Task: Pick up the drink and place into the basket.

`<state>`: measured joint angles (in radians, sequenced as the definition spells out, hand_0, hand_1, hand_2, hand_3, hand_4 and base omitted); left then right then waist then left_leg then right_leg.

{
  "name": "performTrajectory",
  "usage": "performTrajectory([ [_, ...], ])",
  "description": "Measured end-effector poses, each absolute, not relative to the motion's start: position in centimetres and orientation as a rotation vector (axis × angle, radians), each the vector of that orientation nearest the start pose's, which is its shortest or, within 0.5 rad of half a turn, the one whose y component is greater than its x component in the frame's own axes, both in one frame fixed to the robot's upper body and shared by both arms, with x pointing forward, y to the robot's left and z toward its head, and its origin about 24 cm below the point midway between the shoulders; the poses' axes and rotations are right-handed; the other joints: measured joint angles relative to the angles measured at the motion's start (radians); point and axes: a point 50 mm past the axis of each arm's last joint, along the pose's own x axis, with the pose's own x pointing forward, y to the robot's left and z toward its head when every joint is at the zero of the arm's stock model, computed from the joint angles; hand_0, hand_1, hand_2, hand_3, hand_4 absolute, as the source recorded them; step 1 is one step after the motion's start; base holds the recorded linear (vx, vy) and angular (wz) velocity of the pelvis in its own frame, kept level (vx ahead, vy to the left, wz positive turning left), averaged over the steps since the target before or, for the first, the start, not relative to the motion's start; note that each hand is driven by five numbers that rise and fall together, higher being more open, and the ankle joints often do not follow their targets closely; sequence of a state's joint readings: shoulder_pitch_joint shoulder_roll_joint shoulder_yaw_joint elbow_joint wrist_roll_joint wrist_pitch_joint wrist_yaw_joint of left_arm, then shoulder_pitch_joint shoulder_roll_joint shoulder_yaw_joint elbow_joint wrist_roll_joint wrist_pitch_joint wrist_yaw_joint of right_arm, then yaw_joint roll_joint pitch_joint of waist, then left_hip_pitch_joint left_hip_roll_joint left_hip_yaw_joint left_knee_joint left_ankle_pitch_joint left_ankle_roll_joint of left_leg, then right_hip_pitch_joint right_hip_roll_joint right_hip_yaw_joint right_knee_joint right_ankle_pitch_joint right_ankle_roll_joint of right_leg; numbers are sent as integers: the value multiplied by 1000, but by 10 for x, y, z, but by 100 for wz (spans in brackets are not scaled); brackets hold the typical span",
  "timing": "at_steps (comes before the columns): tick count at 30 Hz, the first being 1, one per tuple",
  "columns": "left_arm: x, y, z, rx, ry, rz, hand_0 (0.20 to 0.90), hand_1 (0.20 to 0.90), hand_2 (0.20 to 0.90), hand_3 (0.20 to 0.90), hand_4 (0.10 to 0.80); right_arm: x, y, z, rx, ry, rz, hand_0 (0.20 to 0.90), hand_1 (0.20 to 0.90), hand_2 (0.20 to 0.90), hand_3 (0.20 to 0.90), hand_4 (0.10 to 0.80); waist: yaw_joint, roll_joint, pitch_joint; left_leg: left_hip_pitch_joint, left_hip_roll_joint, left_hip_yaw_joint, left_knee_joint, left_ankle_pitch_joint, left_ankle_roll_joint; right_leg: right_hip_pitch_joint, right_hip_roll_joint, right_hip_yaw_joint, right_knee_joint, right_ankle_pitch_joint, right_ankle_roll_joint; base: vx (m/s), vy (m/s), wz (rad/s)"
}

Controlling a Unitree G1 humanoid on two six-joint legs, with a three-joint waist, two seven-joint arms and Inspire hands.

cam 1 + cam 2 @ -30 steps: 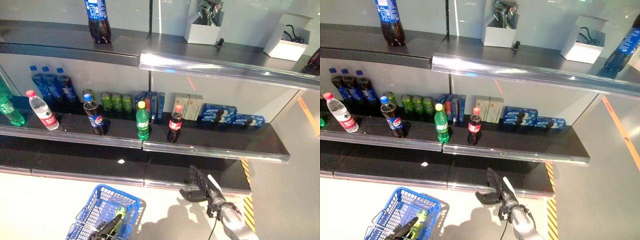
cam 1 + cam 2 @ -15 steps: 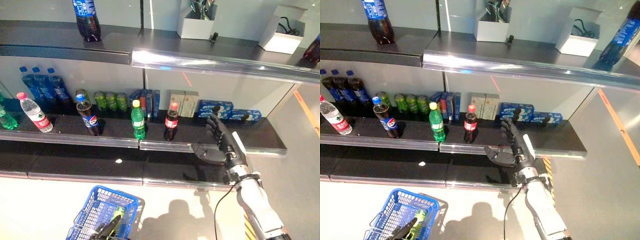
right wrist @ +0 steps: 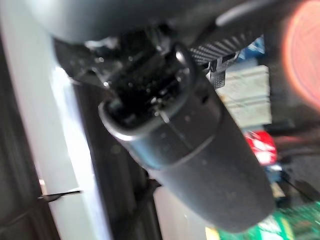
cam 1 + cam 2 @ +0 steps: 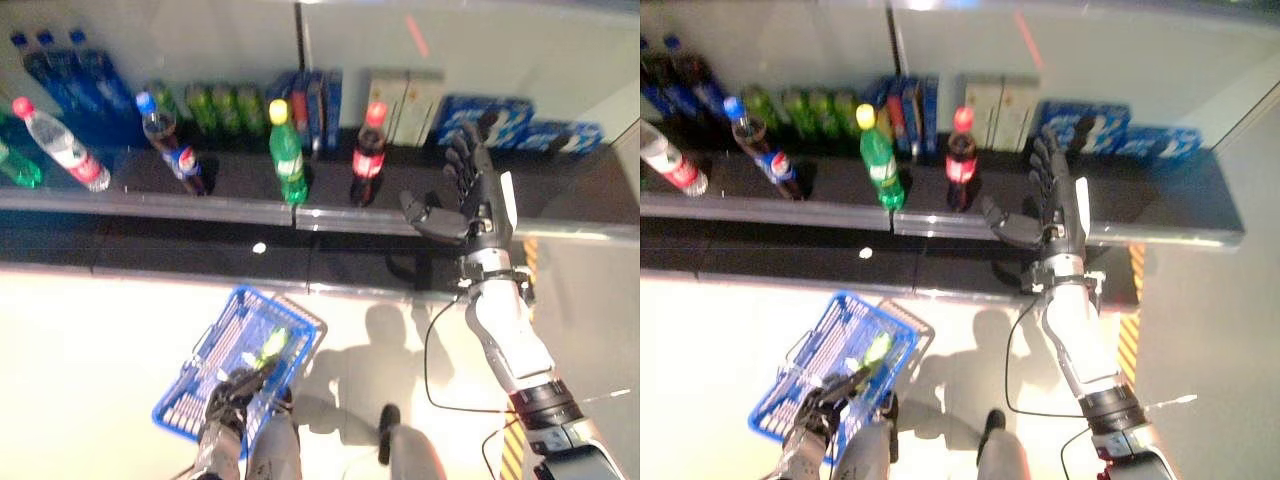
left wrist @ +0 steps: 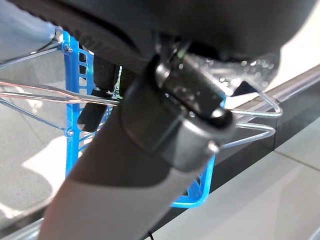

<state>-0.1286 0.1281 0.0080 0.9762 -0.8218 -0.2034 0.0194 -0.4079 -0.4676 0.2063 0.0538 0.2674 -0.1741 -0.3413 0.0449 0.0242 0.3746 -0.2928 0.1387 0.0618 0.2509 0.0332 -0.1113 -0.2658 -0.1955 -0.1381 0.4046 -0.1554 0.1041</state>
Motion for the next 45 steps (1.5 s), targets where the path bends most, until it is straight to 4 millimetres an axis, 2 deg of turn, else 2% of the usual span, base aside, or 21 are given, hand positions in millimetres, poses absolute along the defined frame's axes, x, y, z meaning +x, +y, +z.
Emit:
performTrajectory([
  [3, 210, 203, -104, -592, 547, 434, 300, 300, 300, 200, 100, 316, -178, 156, -181, -463, -87, 900, 900, 900, 900, 800, 12, 8, 46, -23, -9, 0, 20, -5, 9, -35, -14, 8, 46, -13, 1, -96, 38, 2],
  [7, 216, 200, -100, -610, 524, 423, 300, 300, 300, 200, 100, 317, -180, 155, -183, -459, -104, 900, 900, 900, 900, 800, 11, 40, 70, -68, -15, -7, 48, -3, 9, -75, -15, 8, 72, -14, 1, -60, 40, 4],
  [11, 220, 199, -97, -611, 513, 414, 300, 300, 300, 200, 100, 321, -180, 157, -190, -455, -108, 900, 900, 900, 900, 800, 11, 50, 77, -93, -17, -14, 63, -2, 7, -104, -17, 8, 100, -22, -2, -8, 7, 1],
  [17, 226, 194, -92, -608, 492, 376, 300, 300, 300, 200, 100, 334, -179, 174, -192, -491, -120, 900, 900, 900, 900, 800, 28, 69, 102, -99, -17, -20, 68, 1, 2, -117, -17, 8, 123, -30, -6, -7, 3, 1],
  [23, 241, 184, -81, -601, 454, 314, 300, 300, 300, 200, 100, 348, -182, 201, -174, -554, -217, 900, 900, 900, 900, 800, 60, 97, 131, -139, -19, -38, 83, 10, -4, -162, -19, 1, 165, -41, -15, -25, 0, 6],
  [31, 244, 183, -78, -623, 435, 311, 300, 300, 300, 200, 100, 359, -183, 226, -151, -598, -311, 900, 900, 900, 900, 800, 75, 105, 140, -175, -21, -50, 81, 18, -7, -199, -19, -3, 176, -43, -18, -2, 1, 1],
  [38, 248, 183, -73, -621, 416, 299, 300, 300, 300, 200, 100, 371, -188, 236, -134, -562, -376, 900, 900, 900, 900, 800, 92, 105, 140, -204, -22, -62, 80, 25, -11, -227, -22, -15, 188, -50, -22, 15, 5, 5],
  [45, 253, 179, -68, -604, 398, 258, 300, 300, 300, 200, 100, 378, -192, 243, -135, -536, -416, 900, 900, 900, 900, 800, 100, 106, 141, -227, -38, -73, 78, 29, -10, -250, -36, -17, 195, -53, -16, 43, 11, 5],
])
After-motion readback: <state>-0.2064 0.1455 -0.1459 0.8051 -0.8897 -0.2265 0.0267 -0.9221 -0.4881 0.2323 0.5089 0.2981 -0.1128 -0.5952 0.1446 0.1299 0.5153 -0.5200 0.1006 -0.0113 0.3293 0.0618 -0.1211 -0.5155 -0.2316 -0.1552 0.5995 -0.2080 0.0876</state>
